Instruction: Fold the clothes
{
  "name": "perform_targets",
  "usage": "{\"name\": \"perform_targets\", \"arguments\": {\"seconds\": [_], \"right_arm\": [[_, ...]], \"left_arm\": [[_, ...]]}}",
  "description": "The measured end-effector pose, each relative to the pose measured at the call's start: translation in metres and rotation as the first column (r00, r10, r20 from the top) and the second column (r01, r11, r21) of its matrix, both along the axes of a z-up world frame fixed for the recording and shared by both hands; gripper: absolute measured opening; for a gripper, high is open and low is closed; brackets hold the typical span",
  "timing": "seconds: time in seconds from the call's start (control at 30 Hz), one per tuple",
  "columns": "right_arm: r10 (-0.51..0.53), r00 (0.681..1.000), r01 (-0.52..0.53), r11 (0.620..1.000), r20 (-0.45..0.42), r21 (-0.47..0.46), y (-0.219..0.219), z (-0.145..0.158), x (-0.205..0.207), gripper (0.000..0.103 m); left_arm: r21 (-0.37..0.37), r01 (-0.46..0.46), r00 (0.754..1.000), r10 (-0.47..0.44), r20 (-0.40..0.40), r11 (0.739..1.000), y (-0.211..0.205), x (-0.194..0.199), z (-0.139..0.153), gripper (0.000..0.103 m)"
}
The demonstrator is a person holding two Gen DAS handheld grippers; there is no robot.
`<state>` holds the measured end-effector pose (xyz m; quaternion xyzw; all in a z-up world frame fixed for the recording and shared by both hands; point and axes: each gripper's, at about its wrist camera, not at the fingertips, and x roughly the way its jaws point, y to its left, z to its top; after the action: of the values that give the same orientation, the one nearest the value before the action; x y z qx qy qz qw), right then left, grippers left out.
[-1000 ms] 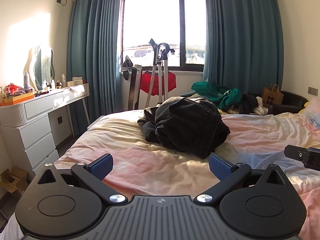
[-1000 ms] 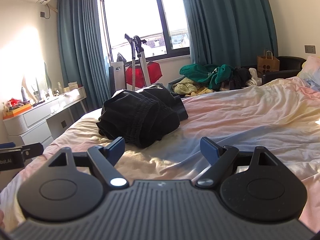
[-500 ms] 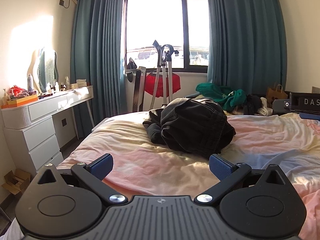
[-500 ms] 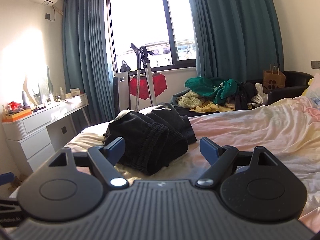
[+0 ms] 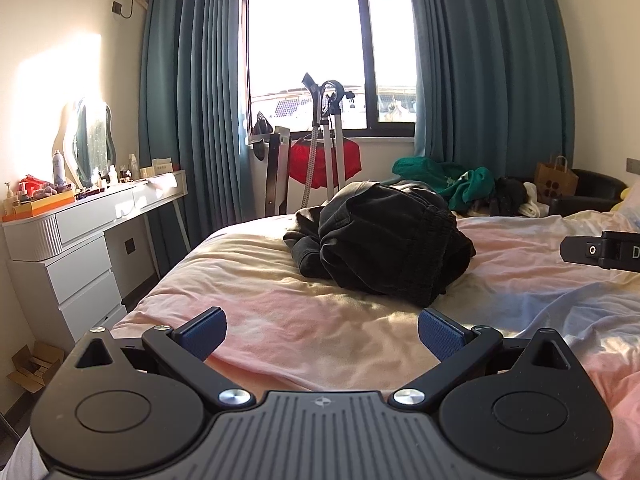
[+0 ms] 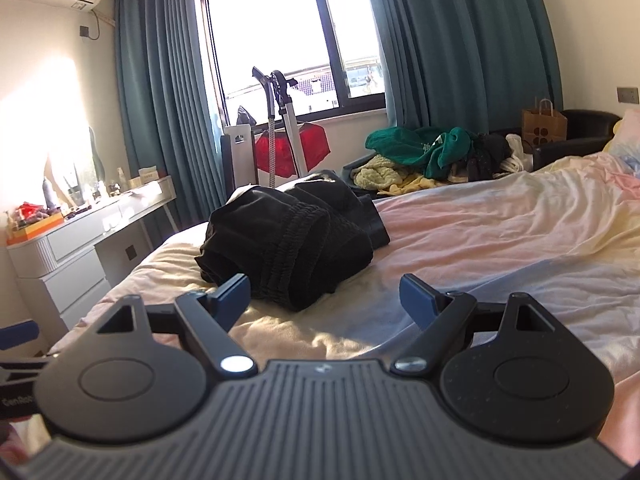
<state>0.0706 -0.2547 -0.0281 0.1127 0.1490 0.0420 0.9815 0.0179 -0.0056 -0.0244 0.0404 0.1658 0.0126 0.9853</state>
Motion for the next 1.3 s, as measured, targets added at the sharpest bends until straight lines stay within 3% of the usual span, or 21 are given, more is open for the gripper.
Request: {"name": "perform_targets", "arguments": {"seconds": [0.07,0.13,0.27,0.33,0.4,0.53,0.73,0.9,1.0,1.03,1.07,1.1,1.17,1.3], "right_arm": [[-0.022,1.000,0.022,0.999,0.005,0.035,-0.007,0.002,-0.003,0.084],[-0.056,0.998,0.054,0.997,0.022,0.054,-0.013,0.005,-0.007,0.084],[-0.114,0.993,0.114,0.989,0.003,0.092,-0.030,0.007,-0.010,0.084],[-0.143,0.990,0.144,0.986,-0.008,0.084,-0.037,0.006,-0.010,0.084],[-0.167,0.986,0.168,0.982,-0.020,0.086,-0.044,0.004,-0.009,0.084],[-0.196,0.980,0.199,0.976,-0.041,0.083,-0.054,-0.005,-0.004,0.084],[-0.209,0.972,0.221,0.968,-0.107,0.117,-0.069,-0.026,0.015,0.084],[-0.209,0.966,0.230,0.962,-0.151,0.144,-0.076,-0.044,0.032,0.084],[-0.211,0.965,0.232,0.964,-0.155,0.129,-0.076,-0.053,0.040,0.084],[-0.213,0.965,0.232,0.965,-0.154,0.121,-0.075,-0.056,0.042,0.084],[-0.215,0.965,0.233,0.966,-0.154,0.113,-0.074,-0.058,0.045,0.084],[-0.208,0.966,0.227,0.967,-0.151,0.116,-0.074,-0.057,0.046,0.084],[-0.194,0.970,0.213,0.969,-0.147,0.125,-0.073,-0.057,0.049,0.084],[-0.190,0.978,0.199,0.975,-0.088,0.101,-0.070,-0.050,0.036,0.084]], "left_arm": [[0.003,0.015,1.000,-0.015,0.003,1.000,-0.002,0.003,-0.004,0.103],[0.002,0.098,0.995,-0.098,-0.020,0.995,-0.008,0.011,-0.006,0.103],[0.091,0.175,0.984,-0.171,-0.051,0.980,-0.034,0.039,-0.012,0.103],[0.099,0.191,0.980,-0.184,-0.074,0.977,-0.048,0.064,-0.016,0.103],[0.098,0.198,0.977,-0.189,-0.097,0.975,-0.063,0.092,-0.019,0.103],[0.249,0.211,0.977,-0.198,-0.075,0.945,-0.106,0.148,-0.030,0.103],[0.296,0.114,0.993,-0.106,-0.041,0.948,-0.147,0.235,-0.040,0.097],[0.322,0.043,0.999,-0.030,-0.045,0.946,-0.166,0.293,-0.049,0.082],[0.294,0.027,1.000,-0.022,-0.020,0.956,-0.171,0.310,-0.051,0.064],[0.278,0.026,1.000,-0.025,-0.009,0.960,-0.171,0.311,-0.049,0.049],[0.256,0.013,1.000,-0.018,0.017,0.967,-0.170,0.306,-0.044,0.034],[0.230,-0.008,0.999,-0.004,0.050,0.973,-0.168,0.299,-0.039,0.032],[0.192,-0.008,0.995,-0.011,0.097,0.981,-0.163,0.283,-0.023,0.018],[0.172,0.013,0.987,-0.040,0.159,0.985,-0.144,0.245,0.016,0.013]]}}
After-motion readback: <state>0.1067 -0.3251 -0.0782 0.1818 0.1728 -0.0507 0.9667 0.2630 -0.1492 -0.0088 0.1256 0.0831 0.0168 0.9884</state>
